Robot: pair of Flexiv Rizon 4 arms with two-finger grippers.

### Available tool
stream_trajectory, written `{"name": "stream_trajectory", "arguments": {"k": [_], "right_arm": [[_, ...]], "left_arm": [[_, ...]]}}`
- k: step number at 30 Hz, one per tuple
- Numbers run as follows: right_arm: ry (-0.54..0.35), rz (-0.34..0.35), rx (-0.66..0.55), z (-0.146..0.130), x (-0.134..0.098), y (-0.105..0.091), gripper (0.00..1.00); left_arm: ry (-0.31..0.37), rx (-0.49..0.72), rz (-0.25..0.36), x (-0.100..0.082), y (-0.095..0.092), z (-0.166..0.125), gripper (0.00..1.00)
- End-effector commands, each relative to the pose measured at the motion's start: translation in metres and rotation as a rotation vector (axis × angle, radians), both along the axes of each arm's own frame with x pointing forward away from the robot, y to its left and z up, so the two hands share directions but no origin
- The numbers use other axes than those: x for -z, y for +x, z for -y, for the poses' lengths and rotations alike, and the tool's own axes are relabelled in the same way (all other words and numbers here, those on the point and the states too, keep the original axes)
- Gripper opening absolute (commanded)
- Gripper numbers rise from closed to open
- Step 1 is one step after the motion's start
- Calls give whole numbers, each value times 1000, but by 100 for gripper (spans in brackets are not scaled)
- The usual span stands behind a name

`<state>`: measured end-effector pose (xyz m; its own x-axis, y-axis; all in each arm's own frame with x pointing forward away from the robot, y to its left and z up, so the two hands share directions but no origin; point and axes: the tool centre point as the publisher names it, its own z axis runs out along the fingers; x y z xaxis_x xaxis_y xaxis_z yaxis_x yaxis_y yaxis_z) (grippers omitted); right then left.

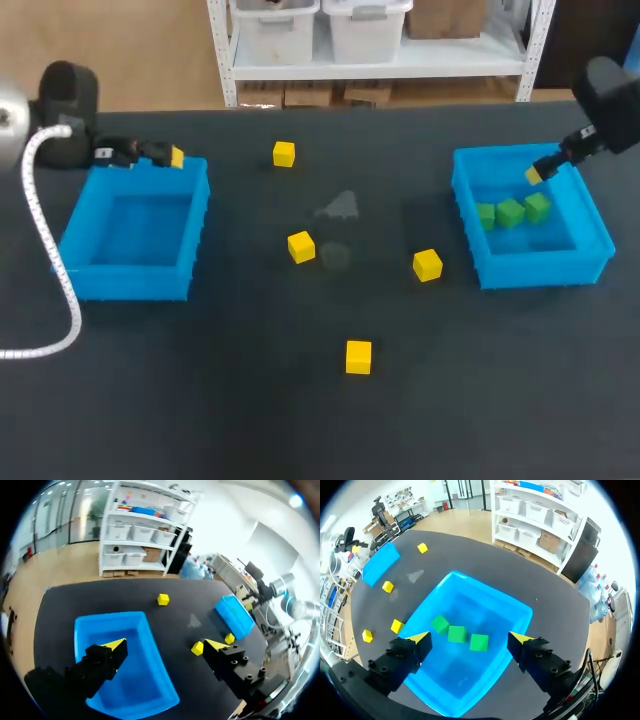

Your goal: Put the green cubes in the right bin and the yellow cubes in the left bin.

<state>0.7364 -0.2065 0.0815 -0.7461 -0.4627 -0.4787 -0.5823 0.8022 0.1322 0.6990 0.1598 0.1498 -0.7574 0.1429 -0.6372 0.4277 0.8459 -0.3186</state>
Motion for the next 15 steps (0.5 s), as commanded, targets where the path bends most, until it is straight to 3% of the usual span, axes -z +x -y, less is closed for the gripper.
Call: {"name": "stream_trajectory", "arguments": {"k": [1, 11, 15], "right_arm": [[1, 2, 1, 0, 0, -1, 100], [1, 2, 1, 0, 0, -1, 100], [1, 2, 1, 0, 0, -1, 100]], "left_arm": [[204, 170, -126, -3, 34, 29, 100], [438, 491, -226, 14, 33, 81, 100], [482, 586, -255, 25, 28, 101, 100]]}}
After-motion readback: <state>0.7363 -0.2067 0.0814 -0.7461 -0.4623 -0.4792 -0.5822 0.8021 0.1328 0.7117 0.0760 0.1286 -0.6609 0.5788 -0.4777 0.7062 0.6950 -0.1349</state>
